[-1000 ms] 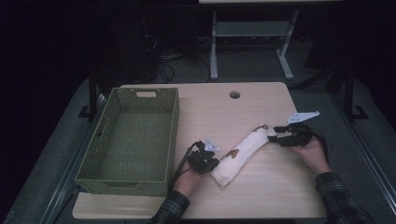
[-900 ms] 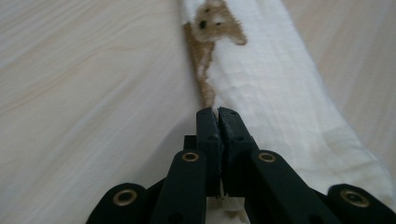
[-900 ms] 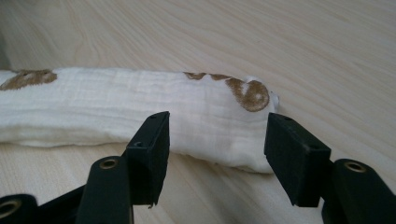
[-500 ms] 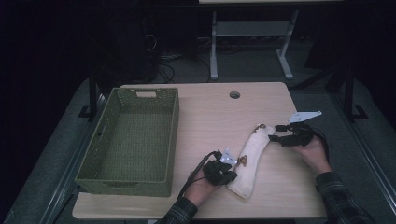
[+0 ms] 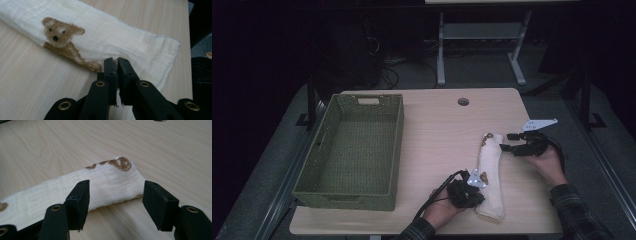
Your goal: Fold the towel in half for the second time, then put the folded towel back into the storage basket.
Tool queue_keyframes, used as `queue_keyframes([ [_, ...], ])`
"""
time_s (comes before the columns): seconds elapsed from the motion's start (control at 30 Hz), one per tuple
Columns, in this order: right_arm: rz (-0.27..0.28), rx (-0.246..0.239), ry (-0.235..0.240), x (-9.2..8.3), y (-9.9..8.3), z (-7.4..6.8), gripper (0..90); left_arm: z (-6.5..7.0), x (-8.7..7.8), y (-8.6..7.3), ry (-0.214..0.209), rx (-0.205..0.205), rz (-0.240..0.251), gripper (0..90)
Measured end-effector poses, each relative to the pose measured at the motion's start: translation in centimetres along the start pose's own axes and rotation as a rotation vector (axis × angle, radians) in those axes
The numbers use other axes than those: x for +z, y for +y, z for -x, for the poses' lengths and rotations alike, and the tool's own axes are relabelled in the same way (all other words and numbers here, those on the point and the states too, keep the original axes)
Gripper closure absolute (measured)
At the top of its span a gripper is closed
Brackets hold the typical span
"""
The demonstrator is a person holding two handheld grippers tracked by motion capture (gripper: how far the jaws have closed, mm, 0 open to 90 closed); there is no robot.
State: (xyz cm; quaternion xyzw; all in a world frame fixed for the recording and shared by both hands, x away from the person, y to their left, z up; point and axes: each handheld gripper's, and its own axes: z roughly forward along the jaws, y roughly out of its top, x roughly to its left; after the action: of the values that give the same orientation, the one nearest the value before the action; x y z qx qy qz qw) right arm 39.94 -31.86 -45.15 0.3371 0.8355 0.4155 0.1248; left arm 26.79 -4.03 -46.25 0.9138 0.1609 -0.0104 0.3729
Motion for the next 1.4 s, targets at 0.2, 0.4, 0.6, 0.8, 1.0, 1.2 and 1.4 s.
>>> queue_keyframes([
  [0.2,-0.003,-0.005,0.006,0.0,0.0,-0.1,38.2,-1.1,-0.9,0.8,-0.025,0.048,0.026,66.6],
  [0.4,-0.004,-0.002,0.008,0.1,-0.1,-0.2,38.1,-2.7,-1.5,2.0,-0.047,0.1,0.043,46.3],
  [0.6,-0.002,0.0,0.01,0.0,-0.3,-0.6,38.1,-4.1,-0.9,3.6,-0.087,0.184,0.037,34.7],
  [0.8,-0.001,0.006,-0.005,-0.4,-0.7,-0.6,38.2,-4.8,0.8,4.6,-0.122,0.262,0.008,26.4],
  [1.0,0.007,0.022,-0.013,-0.9,-1.1,-0.3,38.2,-5.0,2.5,4.5,-0.138,0.304,-0.046,23.4],
  [1.2,0.007,0.02,-0.016,-1.0,-1.2,-0.3,38.1,-5.2,3.3,4.1,-0.14,0.296,-0.073,21.9],
  [1.4,0.012,0.025,-0.015,-1.1,-1.3,-0.2,38.2,-4.9,3.3,3.9,-0.108,0.302,-0.068,27.4],
])
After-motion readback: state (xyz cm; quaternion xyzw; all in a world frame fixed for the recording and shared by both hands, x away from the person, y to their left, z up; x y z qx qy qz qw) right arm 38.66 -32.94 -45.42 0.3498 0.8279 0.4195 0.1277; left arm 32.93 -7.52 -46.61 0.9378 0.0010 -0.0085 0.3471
